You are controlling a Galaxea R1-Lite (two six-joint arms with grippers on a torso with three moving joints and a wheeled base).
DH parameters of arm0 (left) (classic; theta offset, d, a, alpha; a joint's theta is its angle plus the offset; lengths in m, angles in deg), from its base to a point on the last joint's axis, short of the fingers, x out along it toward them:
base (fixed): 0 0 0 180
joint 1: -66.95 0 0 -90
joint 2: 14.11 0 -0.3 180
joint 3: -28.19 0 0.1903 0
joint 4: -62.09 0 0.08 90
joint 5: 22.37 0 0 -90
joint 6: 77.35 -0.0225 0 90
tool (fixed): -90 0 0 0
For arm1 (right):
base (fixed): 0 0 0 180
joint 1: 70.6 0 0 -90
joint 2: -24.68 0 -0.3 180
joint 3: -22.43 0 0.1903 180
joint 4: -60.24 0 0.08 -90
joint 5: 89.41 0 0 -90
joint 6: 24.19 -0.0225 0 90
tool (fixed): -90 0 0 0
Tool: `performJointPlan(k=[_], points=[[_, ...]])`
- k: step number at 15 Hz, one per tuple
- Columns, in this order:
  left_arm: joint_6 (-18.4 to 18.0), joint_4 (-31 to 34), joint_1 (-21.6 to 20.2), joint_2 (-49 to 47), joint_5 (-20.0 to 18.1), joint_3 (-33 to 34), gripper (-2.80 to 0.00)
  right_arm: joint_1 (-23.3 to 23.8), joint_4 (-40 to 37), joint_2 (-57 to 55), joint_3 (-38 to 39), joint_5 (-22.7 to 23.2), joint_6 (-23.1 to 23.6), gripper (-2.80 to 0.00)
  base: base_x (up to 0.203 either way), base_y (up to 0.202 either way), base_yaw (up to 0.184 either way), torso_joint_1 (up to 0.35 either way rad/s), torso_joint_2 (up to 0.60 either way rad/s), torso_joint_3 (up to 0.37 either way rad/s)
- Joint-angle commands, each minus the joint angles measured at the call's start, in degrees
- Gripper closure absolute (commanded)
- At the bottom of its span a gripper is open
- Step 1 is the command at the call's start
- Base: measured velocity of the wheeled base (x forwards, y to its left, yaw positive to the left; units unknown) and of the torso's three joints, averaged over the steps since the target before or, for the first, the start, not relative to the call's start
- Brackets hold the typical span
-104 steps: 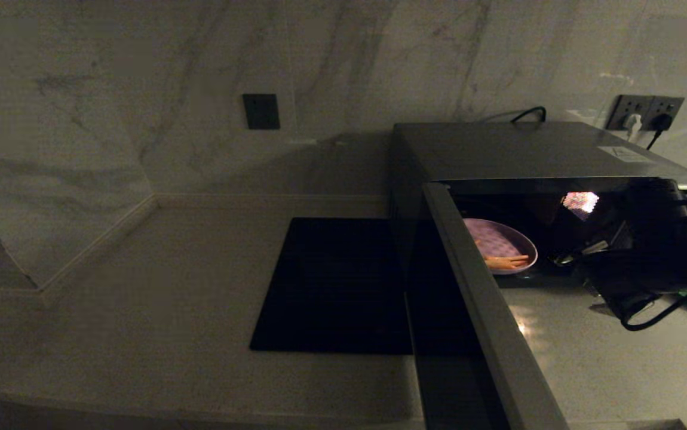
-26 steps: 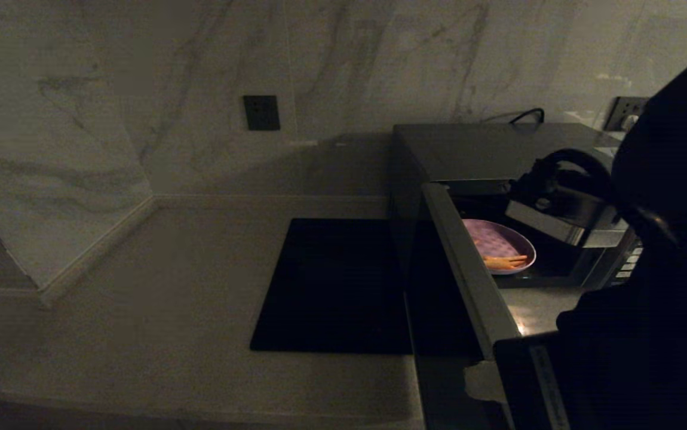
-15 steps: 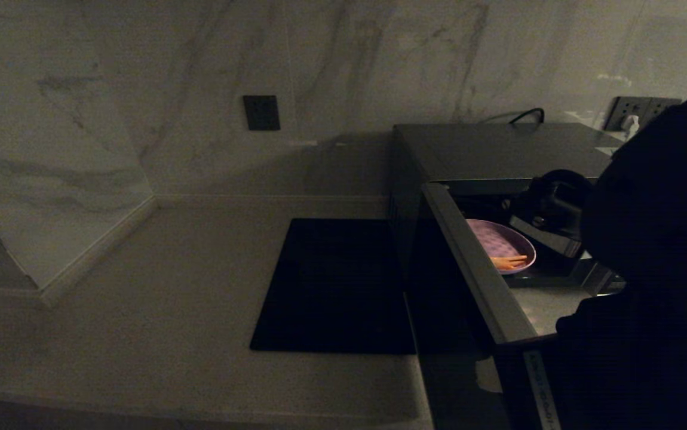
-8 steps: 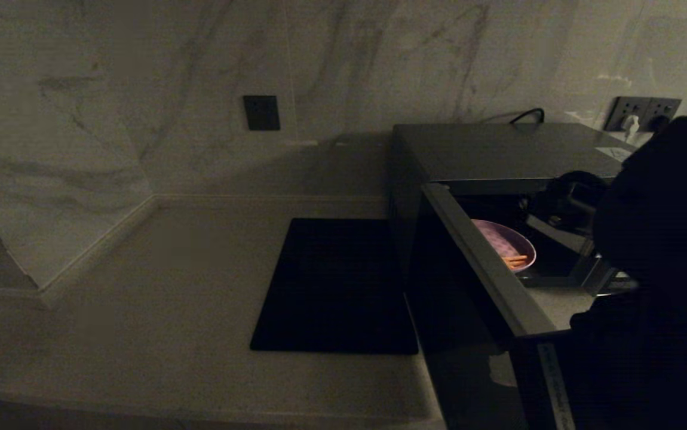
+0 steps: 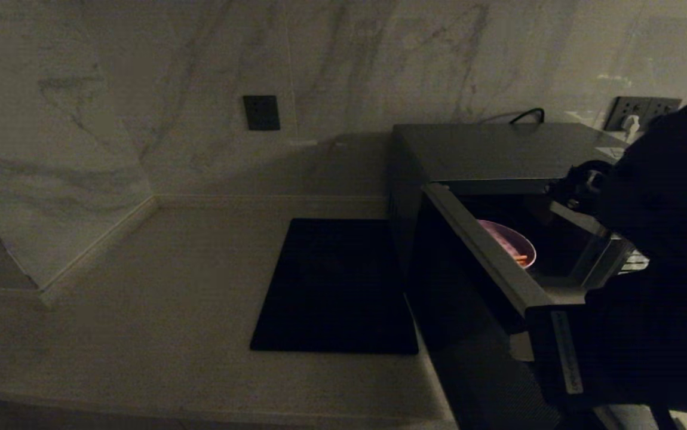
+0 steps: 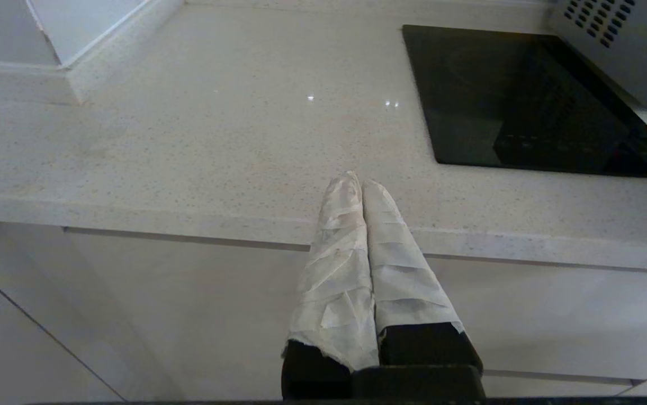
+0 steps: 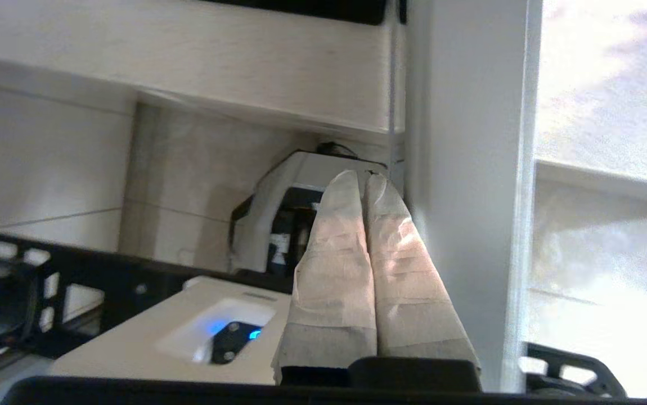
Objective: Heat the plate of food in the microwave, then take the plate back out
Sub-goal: Close the microwave oven
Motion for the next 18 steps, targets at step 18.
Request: performJointPlan(k=[18], points=[[0.04, -0.02, -0.01, -0.01, 0.03, 0.00, 0.00, 29.41, 9.26, 3.01, 8.50, -3.41, 3.20, 0.00, 0.000, 0.000, 0.000, 0.000, 0.00, 0.000]])
